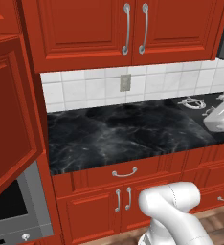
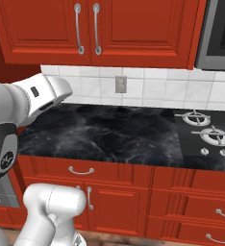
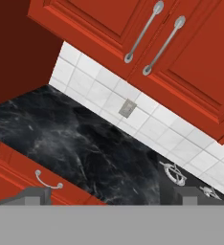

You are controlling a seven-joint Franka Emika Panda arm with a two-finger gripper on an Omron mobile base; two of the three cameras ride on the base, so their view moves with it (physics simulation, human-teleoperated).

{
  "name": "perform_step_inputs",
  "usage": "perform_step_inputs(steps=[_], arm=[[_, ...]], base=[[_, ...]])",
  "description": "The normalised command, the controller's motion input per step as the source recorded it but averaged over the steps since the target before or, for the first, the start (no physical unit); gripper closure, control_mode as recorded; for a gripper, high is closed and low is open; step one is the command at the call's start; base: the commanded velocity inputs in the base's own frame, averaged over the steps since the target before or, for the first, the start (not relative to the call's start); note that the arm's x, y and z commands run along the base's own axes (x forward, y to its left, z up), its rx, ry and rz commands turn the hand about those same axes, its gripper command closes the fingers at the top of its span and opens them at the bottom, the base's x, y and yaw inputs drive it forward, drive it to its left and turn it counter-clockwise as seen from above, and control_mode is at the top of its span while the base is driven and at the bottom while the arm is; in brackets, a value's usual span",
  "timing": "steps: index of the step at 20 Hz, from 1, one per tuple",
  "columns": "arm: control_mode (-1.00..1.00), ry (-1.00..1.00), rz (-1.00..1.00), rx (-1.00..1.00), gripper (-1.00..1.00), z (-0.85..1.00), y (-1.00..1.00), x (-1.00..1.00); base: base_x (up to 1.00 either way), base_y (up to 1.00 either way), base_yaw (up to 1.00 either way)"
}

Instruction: Close all open cabinet doors.

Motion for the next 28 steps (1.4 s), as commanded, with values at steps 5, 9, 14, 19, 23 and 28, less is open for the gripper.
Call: perform_step_inputs(steps=[5,9,14,19,23,28], arm=[[-1.00,0.00,0.01,0.00,-1.00,0.00,0.00,0.06],[-1.00,-0.01,0.00,0.00,-1.00,0.00,0.00,0.00],[1.00,0.00,0.00,0.00,-1.00,0.00,0.00,0.00],[1.00,0.00,0.00,0.00,-1.00,0.00,0.00,0.00],[1.00,0.00,0.00,0.00,-1.00,0.00,0.00,0.00],[1.00,0.00,0.00,0.00,-1.00,0.00,0.00,0.00]], base=[[0.00,0.00,0.00],[0.00,0.00,0.00],[-0.04,0.00,0.00],[-0.49,0.06,0.00],[-0.62,0.20,0.00],[-0.47,0.40,0.00]])
